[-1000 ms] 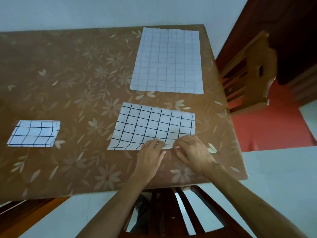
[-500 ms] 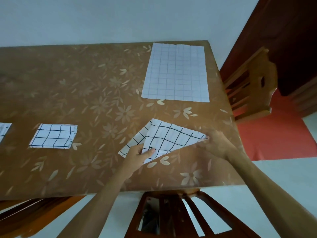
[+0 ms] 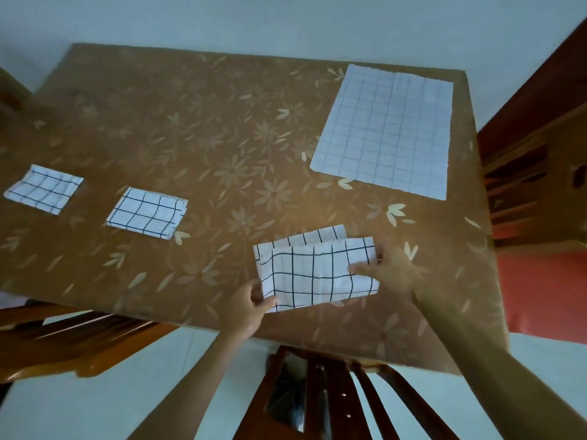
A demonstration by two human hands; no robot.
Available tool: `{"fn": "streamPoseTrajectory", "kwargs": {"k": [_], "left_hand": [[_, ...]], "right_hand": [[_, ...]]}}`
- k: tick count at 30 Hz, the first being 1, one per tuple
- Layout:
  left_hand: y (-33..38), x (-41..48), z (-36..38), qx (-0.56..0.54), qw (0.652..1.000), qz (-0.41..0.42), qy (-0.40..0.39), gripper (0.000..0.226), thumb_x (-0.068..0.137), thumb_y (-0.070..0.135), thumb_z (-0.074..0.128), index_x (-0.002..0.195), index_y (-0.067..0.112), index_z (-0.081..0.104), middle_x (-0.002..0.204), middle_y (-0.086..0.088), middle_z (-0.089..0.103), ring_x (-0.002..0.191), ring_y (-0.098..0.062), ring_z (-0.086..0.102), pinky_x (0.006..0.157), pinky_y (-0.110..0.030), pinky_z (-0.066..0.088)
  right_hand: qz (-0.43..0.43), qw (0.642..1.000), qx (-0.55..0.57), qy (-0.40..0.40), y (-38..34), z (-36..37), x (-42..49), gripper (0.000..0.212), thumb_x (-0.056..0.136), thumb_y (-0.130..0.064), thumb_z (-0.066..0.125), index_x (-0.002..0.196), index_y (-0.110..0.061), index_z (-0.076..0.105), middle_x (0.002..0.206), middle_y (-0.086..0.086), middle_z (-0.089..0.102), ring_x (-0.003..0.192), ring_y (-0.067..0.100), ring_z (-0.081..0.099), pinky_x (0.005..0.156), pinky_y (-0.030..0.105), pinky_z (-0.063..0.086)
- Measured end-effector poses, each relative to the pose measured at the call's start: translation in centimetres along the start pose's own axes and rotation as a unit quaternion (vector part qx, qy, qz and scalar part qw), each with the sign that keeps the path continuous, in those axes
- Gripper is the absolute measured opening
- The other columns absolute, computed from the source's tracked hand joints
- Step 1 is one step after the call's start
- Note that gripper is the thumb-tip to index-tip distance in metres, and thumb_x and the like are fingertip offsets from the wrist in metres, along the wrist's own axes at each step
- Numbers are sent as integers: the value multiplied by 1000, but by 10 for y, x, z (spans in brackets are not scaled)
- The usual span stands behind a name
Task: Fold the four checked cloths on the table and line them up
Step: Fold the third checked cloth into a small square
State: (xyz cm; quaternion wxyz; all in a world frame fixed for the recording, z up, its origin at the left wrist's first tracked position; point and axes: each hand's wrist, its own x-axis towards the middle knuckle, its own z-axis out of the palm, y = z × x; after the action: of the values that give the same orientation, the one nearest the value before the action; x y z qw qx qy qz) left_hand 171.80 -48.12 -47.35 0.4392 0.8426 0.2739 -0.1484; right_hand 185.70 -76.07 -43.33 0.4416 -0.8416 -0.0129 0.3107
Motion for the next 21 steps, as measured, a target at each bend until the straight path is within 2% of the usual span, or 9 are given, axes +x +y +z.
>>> {"fn": "streamPoseTrajectory", "kwargs": {"k": [2, 5, 9, 12, 13, 15, 17, 19, 21], "left_hand": [[-5, 3, 0, -20, 999, -22, 16, 31, 87, 29, 76, 111, 13, 66, 103, 2, 73, 81, -9, 66, 68, -17, 49], [-10, 5, 1, -2, 999, -49, 24, 35, 92, 27, 70, 120, 9, 64, 108, 4, 63, 93, -14, 61, 82, -24, 46], [-22, 8, 4, 43, 997, -58, 17, 27, 91, 23, 70, 116, 13, 67, 110, 0, 69, 102, -15, 65, 91, -28, 51], [-24, 9, 6, 44, 997, -64, 7, 27, 88, 25, 73, 113, 14, 68, 104, 2, 70, 96, -14, 66, 87, -28, 53], [-22, 9, 6, 45, 997, -68, 2, 25, 87, 28, 73, 107, 14, 69, 99, 1, 70, 91, -14, 66, 85, -30, 54], [-16, 11, 4, 24, 996, -88, -7, 21, 88, 36, 71, 89, 15, 71, 85, 0, 71, 82, -15, 66, 77, -31, 52], [-13, 15, 3, 9, 994, -113, -2, 32, 93, 39, 64, 68, 20, 63, 64, 7, 63, 68, -11, 60, 65, -25, 45], [-12, 17, 2, 44, 993, -108, 4, 47, 95, 35, 62, 52, 23, 49, 43, 12, 44, 50, -7, 46, 54, -24, 33], [-11, 17, 2, 63, 993, -99, -1, 51, 94, 32, 62, 48, 22, 45, 38, 11, 37, 44, -6, 39, 50, -23, 29]], "right_hand": [[1, 999, 27, 24, 1, 9, 16, 58, 72, -31, 85, 123, -25, 57, 102, -6, 73, 89, 14, 72, 81, 46, 60], [8, 998, 30, 56, 1, 25, 41, 76, 78, -31, 82, 140, -27, 40, 113, -1, 68, 98, 18, 68, 85, 45, 59], [14, 997, 11, 78, -4, 44, 65, 69, 83, -25, 78, 140, -27, 38, 118, 5, 64, 99, 21, 64, 81, 36, 54], [-8, 996, -30, 80, -4, 54, 75, 64, 84, -23, 77, 136, -26, 40, 131, 10, 55, 113, 28, 57, 89, 38, 50], [-22, 996, -44, 77, -3, 57, 77, 62, 83, -23, 78, 133, -26, 41, 132, 12, 52, 112, 29, 57, 88, 37, 50], [-25, 996, -52, 65, 3, 62, 82, 61, 80, -25, 79, 129, -28, 42, 123, 13, 53, 98, 26, 61, 76, 31, 51], [-12, 997, -58, 56, 8, 66, 84, 63, 79, -29, 80, 129, -28, 42, 113, 16, 58, 87, 26, 63, 65, 32, 52], [-23, 995, -63, 71, 11, 68, 85, 62, 80, -31, 78, 130, -29, 41, 117, 11, 56, 88, 26, 60, 65, 33, 49], [-36, 993, -59, 95, 11, 68, 84, 58, 84, -29, 75, 130, -28, 40, 122, 5, 54, 95, 25, 59, 73, 36, 49]]}}
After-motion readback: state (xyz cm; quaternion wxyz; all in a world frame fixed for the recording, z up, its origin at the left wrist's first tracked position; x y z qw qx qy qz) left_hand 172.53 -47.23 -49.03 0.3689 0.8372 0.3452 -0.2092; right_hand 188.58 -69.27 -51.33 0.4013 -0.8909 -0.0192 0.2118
